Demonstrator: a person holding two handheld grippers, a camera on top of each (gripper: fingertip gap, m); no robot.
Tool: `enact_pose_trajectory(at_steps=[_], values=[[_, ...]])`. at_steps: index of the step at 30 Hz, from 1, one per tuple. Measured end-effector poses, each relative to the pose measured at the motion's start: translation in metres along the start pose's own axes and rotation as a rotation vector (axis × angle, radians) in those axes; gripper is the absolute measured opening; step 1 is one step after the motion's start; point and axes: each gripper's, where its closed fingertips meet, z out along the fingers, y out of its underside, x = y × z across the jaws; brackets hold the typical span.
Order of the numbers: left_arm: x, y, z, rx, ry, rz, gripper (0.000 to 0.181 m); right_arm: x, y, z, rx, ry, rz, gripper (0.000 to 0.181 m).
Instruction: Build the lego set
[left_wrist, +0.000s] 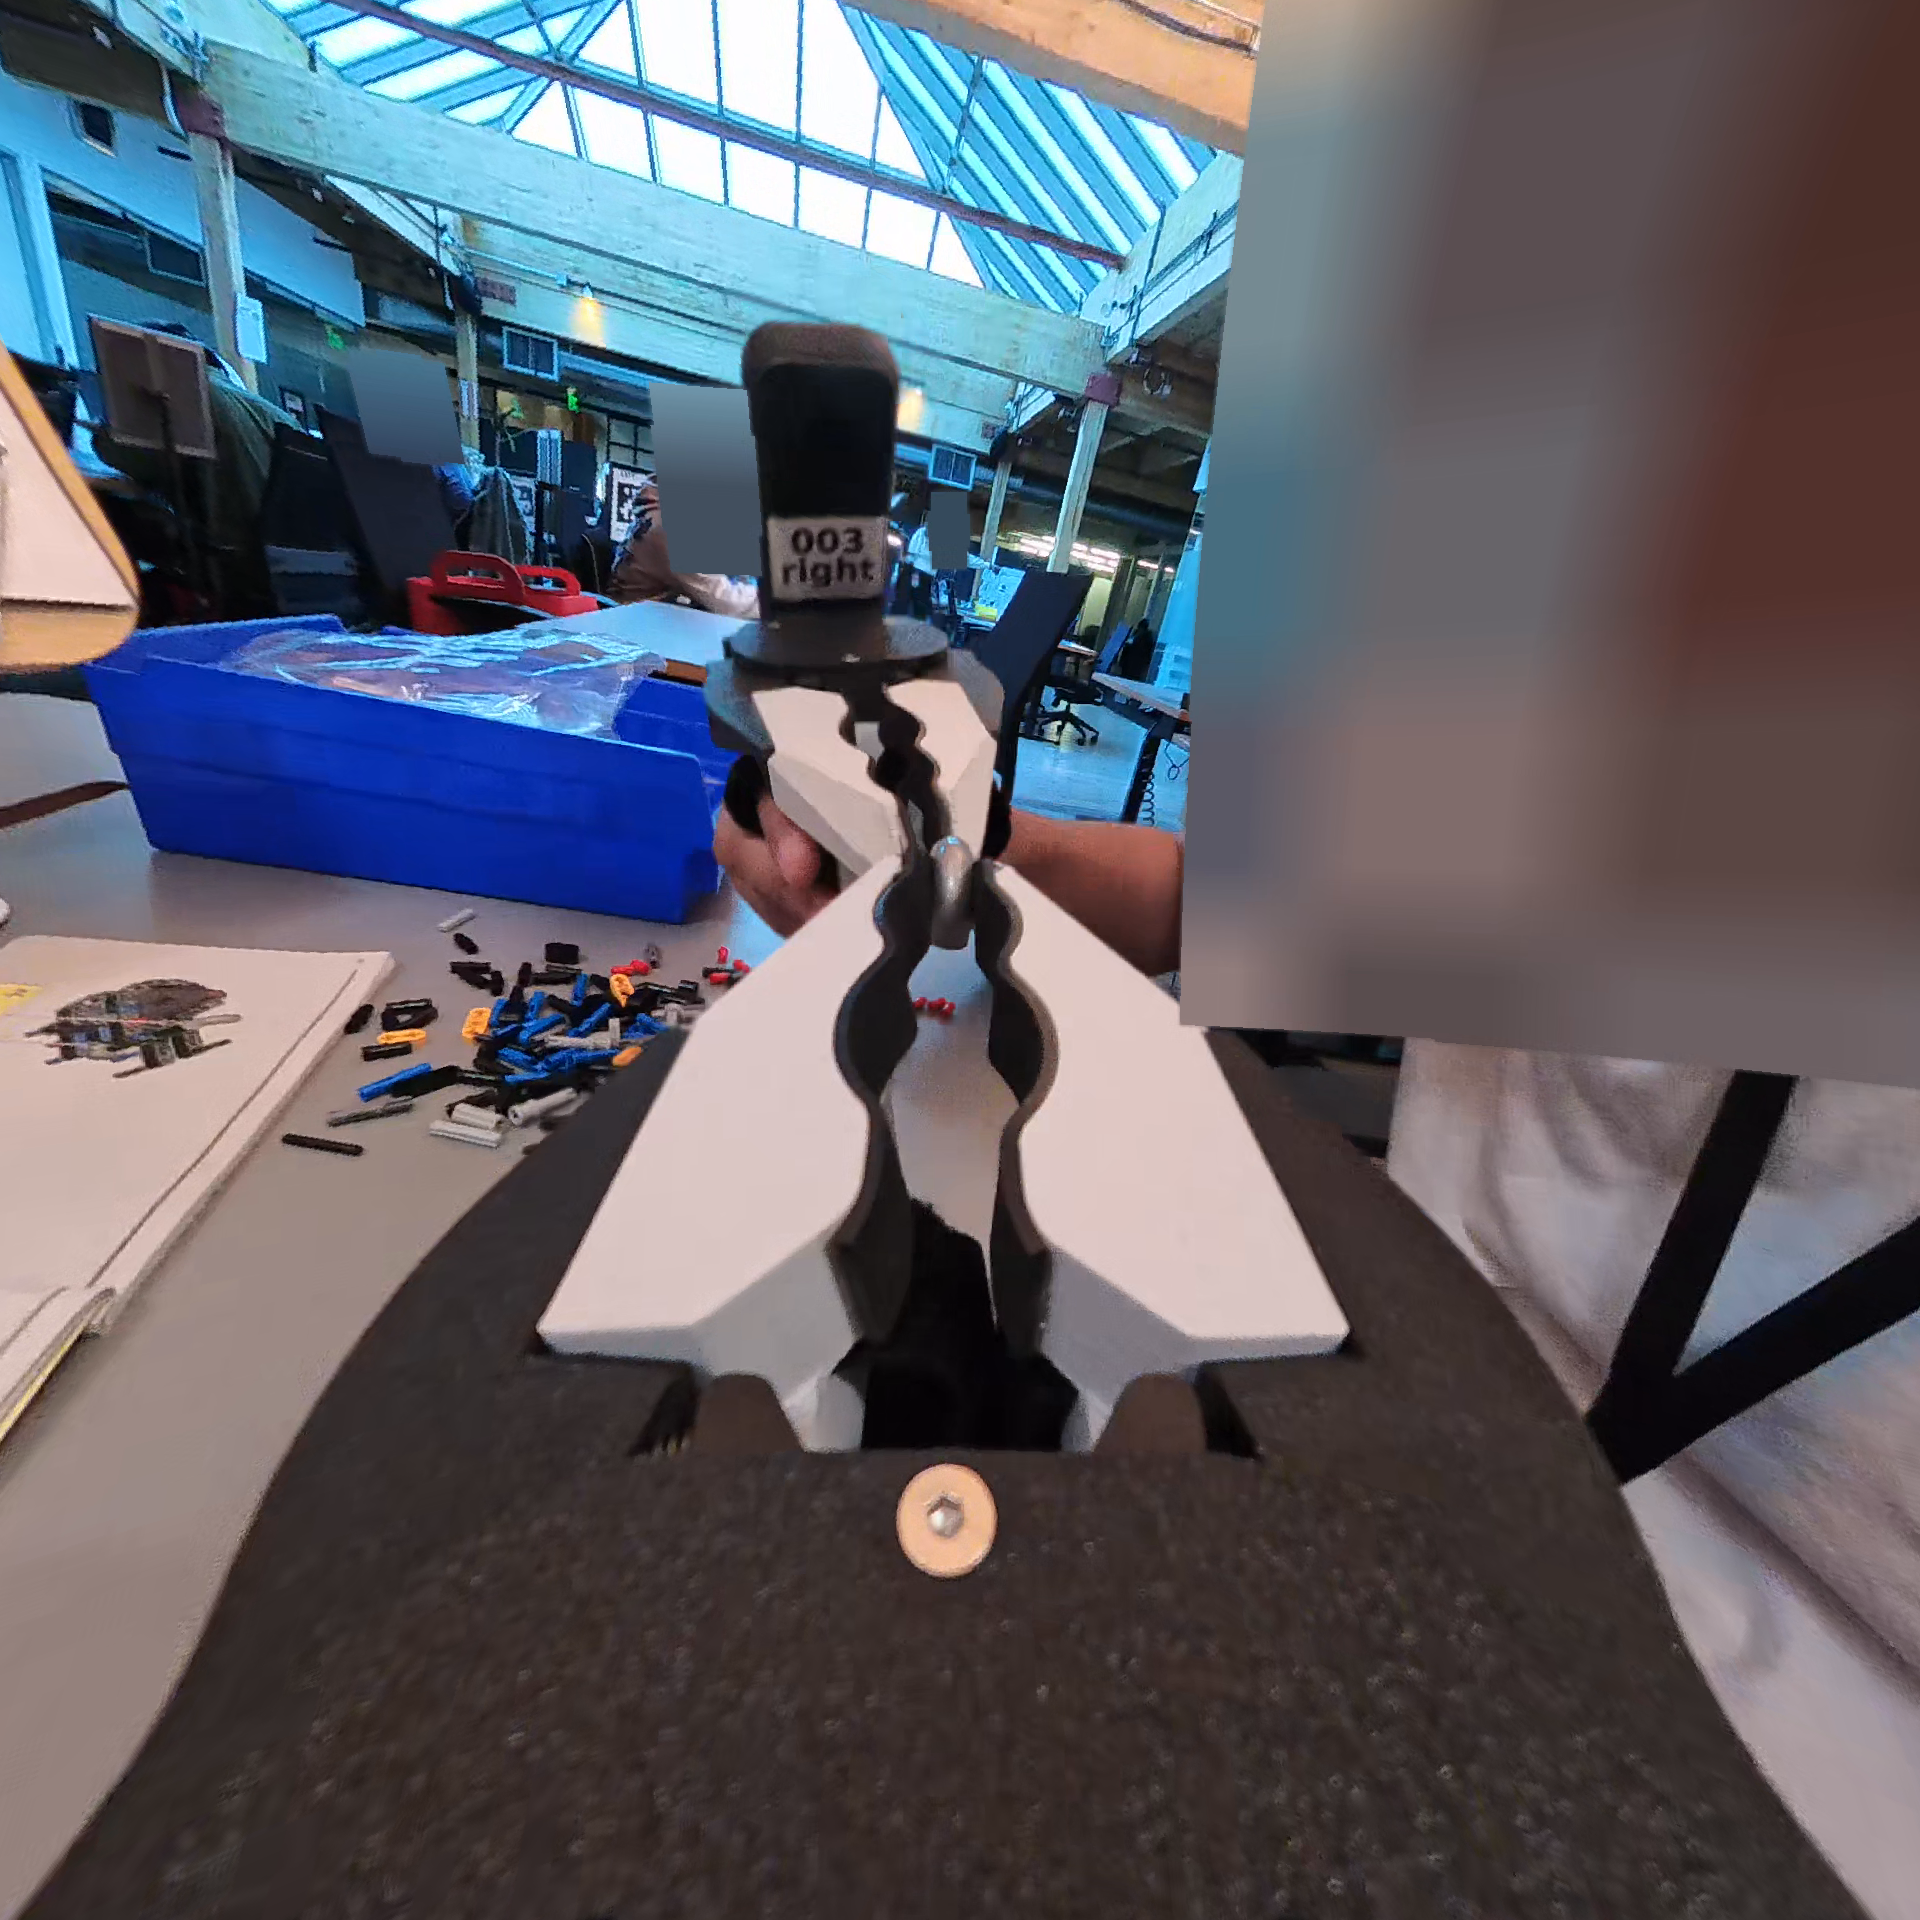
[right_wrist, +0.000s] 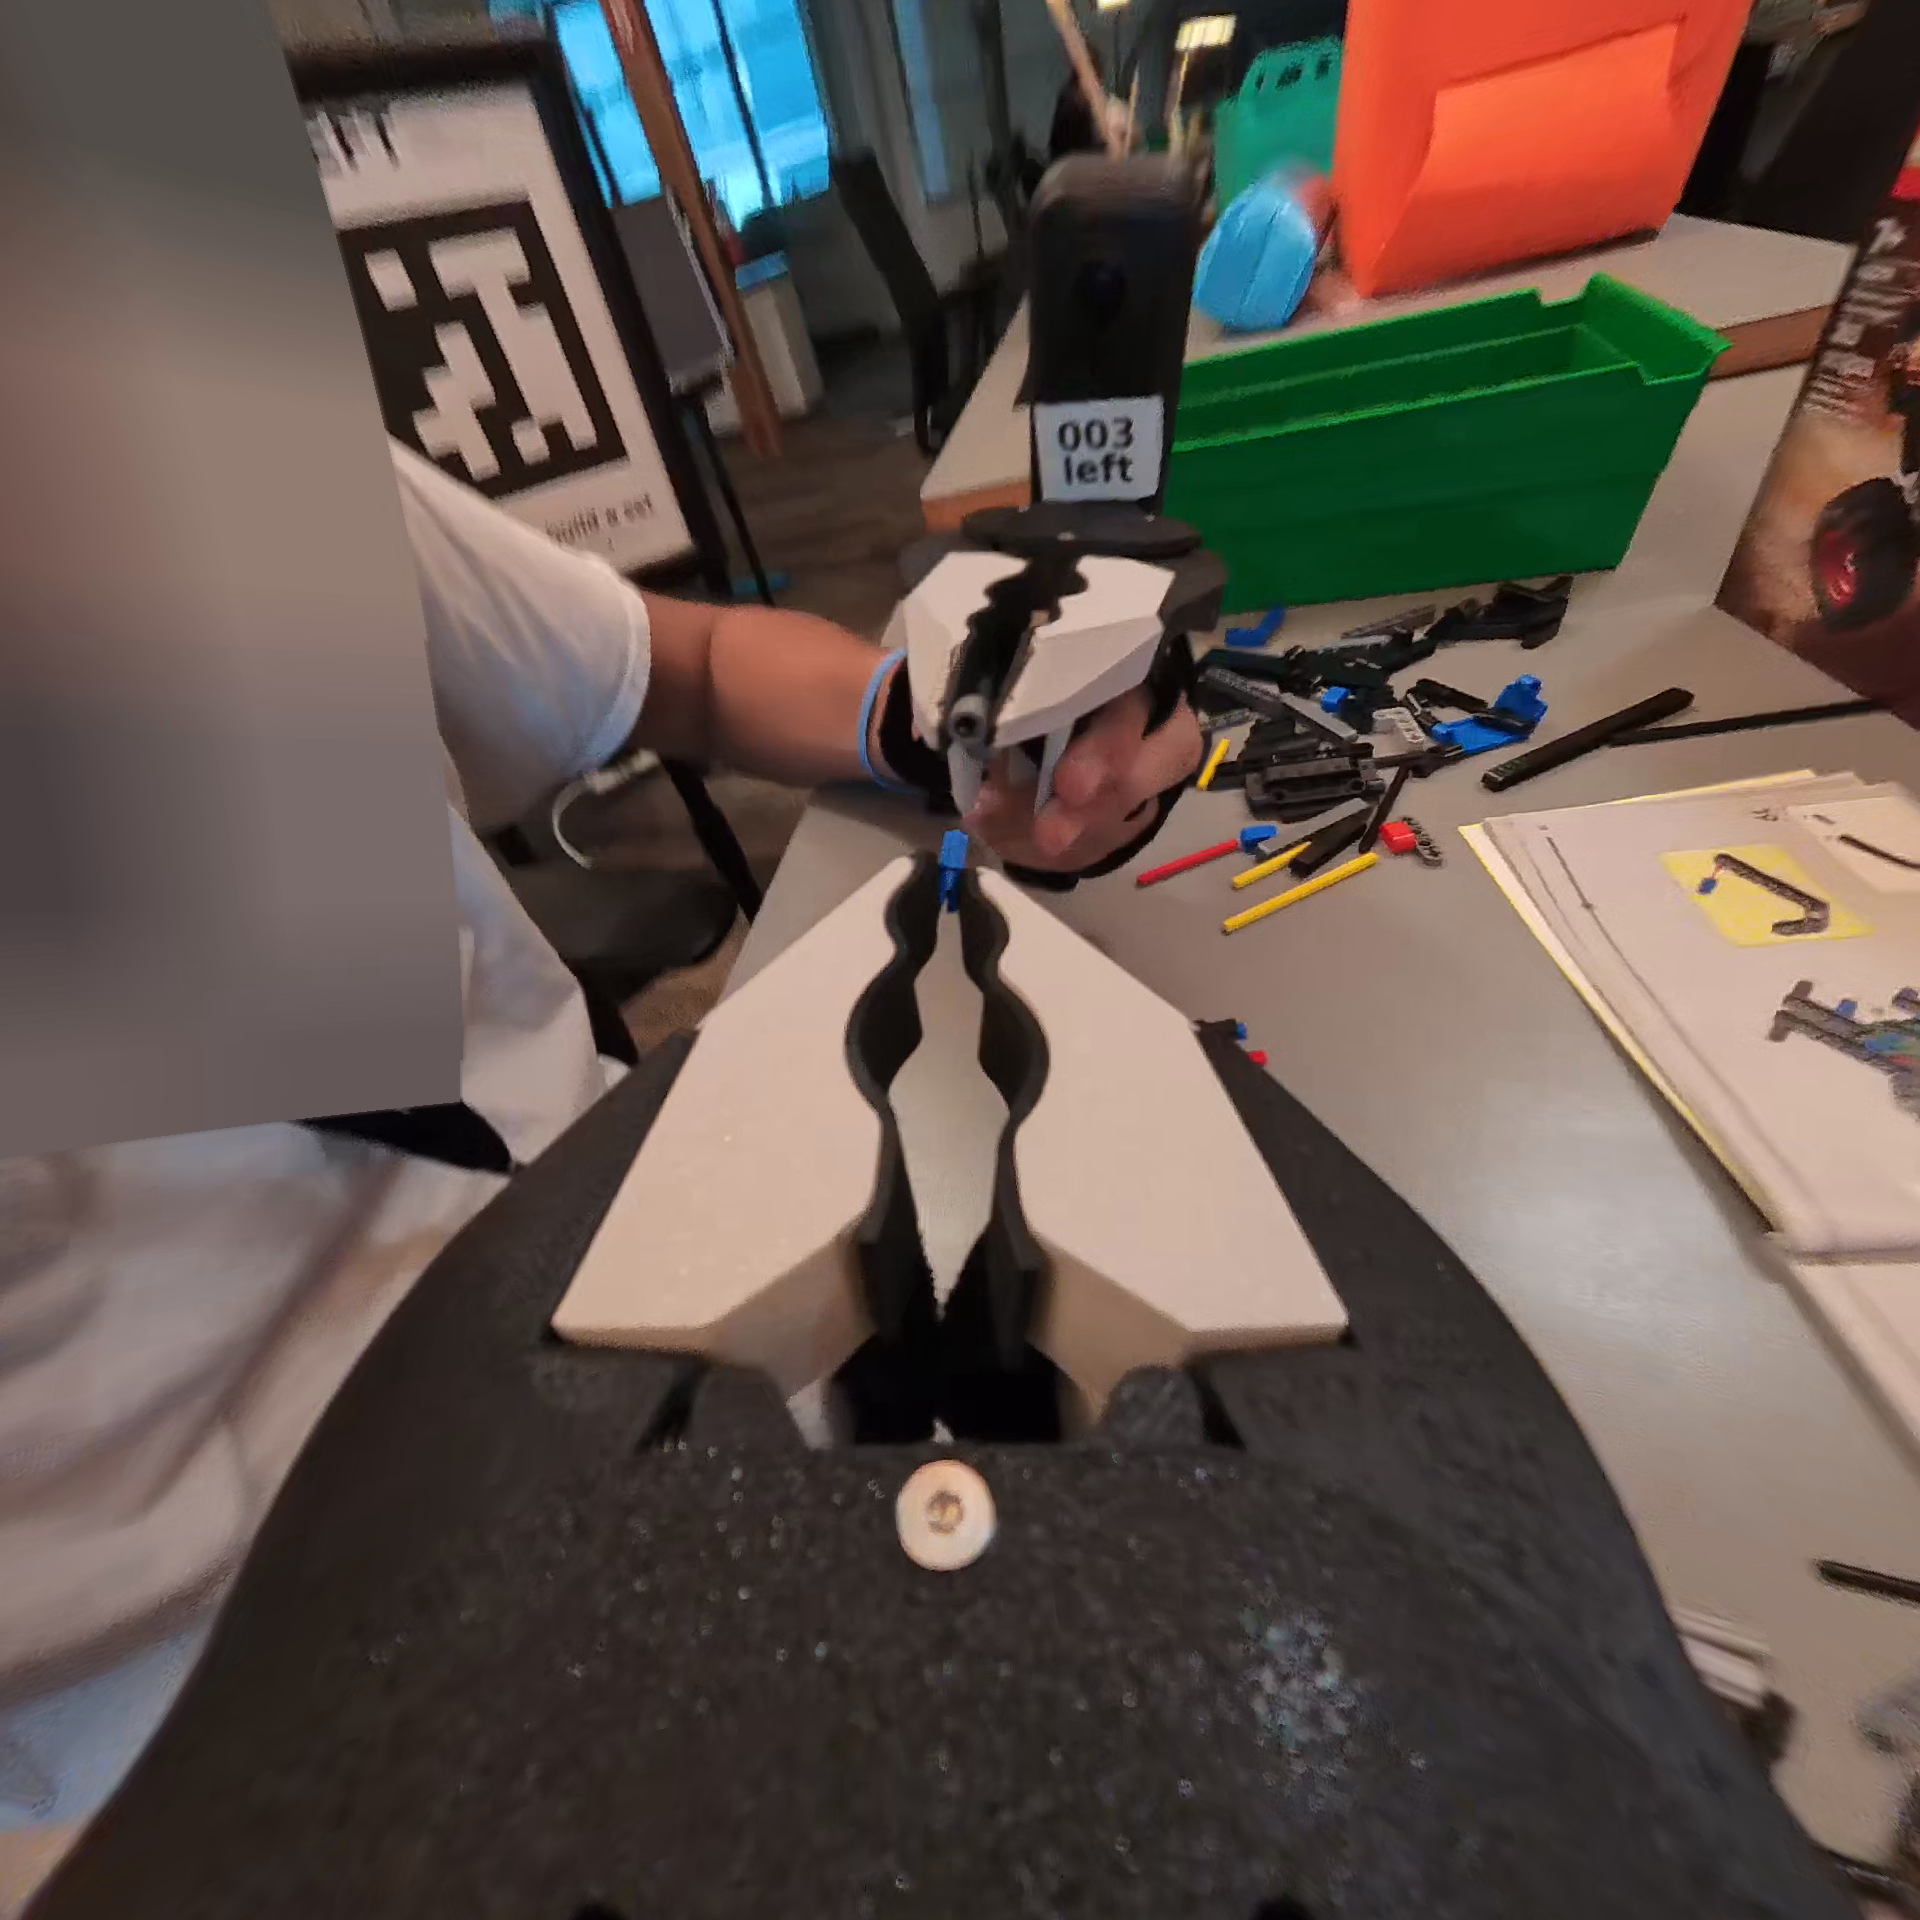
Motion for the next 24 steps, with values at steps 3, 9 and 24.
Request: enact_pose_trajectory(at_steps=[3, 9, 24], values=[[-0.001, 0.004, 0.0, -0.011, 0.021, -0.045, 0.006, -0.003, 0.004, -0.001, 0.033, -0.03, 0.061, 0.003], [0.002, 0.023, 0.009, -0.098, 0.036, -0.038, 0.006, -0.006, 0.014, 0.005, -0.013, -0.082, 0.12, 0.003], [0.008, 0.031, 0.014, -0.122, 0.061, -0.041, 0.006, -0.012, 0.016, 0.005, -0.048, -0.071, 0.113, 0.004]])
